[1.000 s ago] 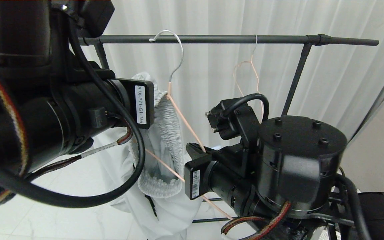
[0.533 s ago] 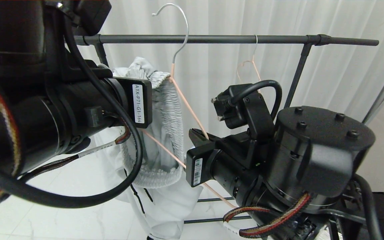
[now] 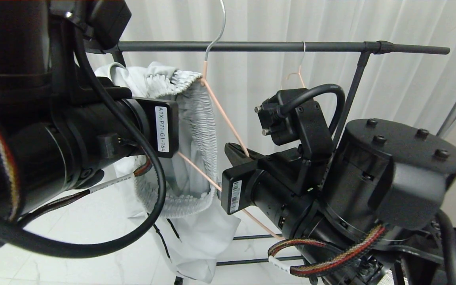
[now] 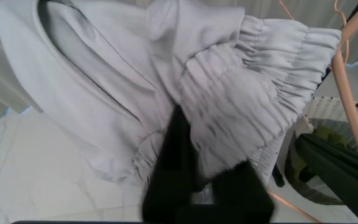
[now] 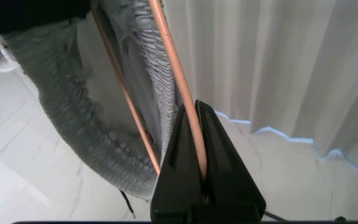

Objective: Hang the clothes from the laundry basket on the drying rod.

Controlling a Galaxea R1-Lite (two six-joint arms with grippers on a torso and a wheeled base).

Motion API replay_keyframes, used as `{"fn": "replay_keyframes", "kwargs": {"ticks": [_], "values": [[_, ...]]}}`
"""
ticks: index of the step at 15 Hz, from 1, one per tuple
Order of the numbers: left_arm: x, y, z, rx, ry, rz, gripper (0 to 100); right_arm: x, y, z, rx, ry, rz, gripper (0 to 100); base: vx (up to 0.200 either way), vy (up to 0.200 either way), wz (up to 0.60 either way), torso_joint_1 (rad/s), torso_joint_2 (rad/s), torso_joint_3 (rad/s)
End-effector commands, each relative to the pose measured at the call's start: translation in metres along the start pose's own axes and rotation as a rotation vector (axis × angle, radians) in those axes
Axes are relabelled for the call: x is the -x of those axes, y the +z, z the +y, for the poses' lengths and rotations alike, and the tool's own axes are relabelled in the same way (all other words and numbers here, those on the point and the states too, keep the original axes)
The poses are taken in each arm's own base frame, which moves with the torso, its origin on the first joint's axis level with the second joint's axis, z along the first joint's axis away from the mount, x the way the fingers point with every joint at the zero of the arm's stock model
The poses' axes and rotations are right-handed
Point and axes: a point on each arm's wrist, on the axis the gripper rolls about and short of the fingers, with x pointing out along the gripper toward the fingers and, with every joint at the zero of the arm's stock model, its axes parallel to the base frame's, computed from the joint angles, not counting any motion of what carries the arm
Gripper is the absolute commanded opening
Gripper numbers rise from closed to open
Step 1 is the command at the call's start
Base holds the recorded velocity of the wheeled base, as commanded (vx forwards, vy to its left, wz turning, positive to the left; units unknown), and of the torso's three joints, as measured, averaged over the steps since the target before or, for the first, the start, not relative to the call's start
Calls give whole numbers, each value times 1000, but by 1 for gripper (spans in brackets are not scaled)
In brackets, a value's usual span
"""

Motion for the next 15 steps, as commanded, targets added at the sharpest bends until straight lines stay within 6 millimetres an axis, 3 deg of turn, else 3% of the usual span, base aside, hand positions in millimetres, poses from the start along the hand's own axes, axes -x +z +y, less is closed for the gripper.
{"fn": "replay_keyframes", "kwargs": {"ticks": [1,6,10,12,15], "values": [[2,0,2,3,-1,-3,100,1,2,0,1,1,-5,0,0,0,0,0,0,0],[8,-5,9,1,-1,-1,100,0,4,-2,13,-3,-33,0,0,0,0,0,0,0],[28,-5,26,-32,-22,-34,100,7,4,-24,47,-51,-29,0,0,0,0,0,0,0],[41,-5,37,-86,-57,-59,100,20,5,-43,77,-81,-15,0,0,0,0,0,0,0],[63,-6,58,-215,-314,-134,100,47,4,-65,109,-61,9,0,0,0,0,0,0,0]]}}
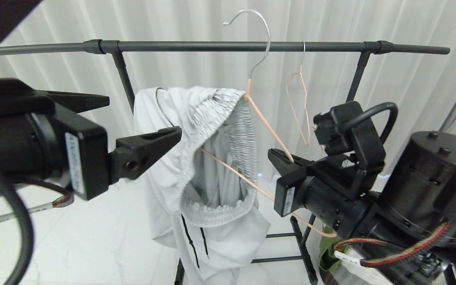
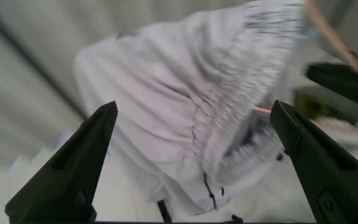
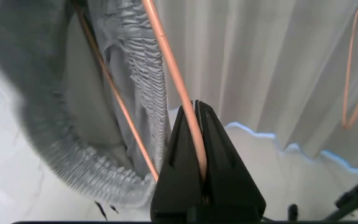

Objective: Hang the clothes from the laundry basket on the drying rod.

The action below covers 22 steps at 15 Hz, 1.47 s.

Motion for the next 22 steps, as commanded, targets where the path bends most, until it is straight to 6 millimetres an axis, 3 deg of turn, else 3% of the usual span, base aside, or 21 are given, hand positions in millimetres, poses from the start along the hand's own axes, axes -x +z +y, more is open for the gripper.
{"fn": "replay_keyframes", "kwargs": {"ticks": [1,6,7,10,16,22], "values": [[19,-5,18,-63,-47,-53,100,24,3,-19,32,9,-4,0,0,0,0,0,0,0],[3,-13,19,-214,-215,-50,100,57,-6,-33,101,65,20,0,0,0,0,0,0,0],[-3,-14,16,-251,-272,-55,100,69,-11,-38,128,113,33,0,0,0,0,0,0,0],[-27,-20,7,-337,-468,-62,100,82,-20,-39,166,154,54,0,0,0,0,0,0,0],[-58,-38,-8,-391,-637,-10,100,87,-26,-34,196,190,75,0,0,0,0,0,0,0],[-62,-58,-9,-374,-683,48,100,86,-28,-33,235,230,74,0,0,0,0,0,0,0]]}}
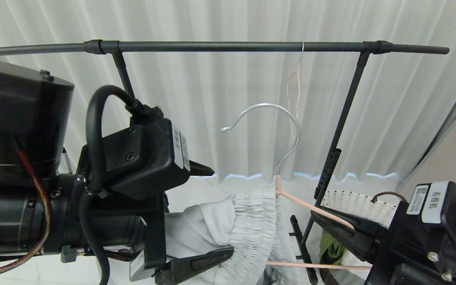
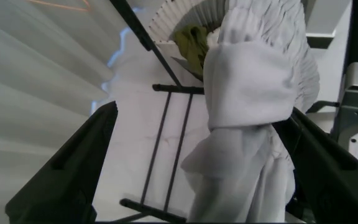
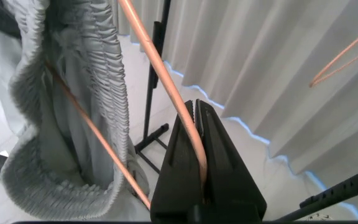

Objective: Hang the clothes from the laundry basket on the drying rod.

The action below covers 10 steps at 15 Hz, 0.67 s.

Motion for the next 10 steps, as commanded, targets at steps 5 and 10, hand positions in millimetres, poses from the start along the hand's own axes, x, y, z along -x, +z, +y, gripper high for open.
{"fn": "replay_keyframes", "kwargs": {"ticks": [5,10], "values": [[-3,-9,-3,16,-23,23,100,-2,1,1,3,-2,-2,0,0,0,0,0,0,0],[-3,-14,-1,27,-6,32,0,-5,8,-1,-5,-13,-36,0,0,0,0,0,0,0]]}}
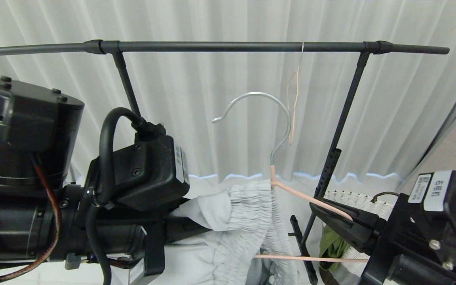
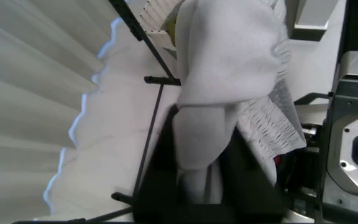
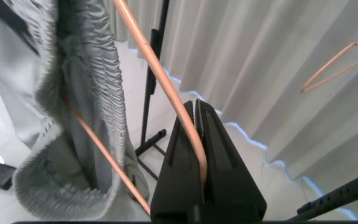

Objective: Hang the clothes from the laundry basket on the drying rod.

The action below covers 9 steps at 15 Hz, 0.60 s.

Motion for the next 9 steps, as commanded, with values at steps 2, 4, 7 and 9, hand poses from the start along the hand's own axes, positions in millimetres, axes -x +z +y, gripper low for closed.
{"fn": "replay_keyframes", "kwargs": {"ticks": [2,4,7,9], "values": [[0,-5,4,9,30,1,0,-2,2,0,2,-3,-9,0,0,0,0,0,0,0],[0,-10,9,10,75,-18,0,-2,5,0,0,-6,-18,0,0,0,0,0,0,0],[2,-14,16,14,131,-28,0,-4,4,0,12,-7,-13,100,0,0,0,0,0,0],[4,-16,14,18,137,-19,0,-4,3,0,14,-11,-9,100,0,0,0,0,0,0]]}}
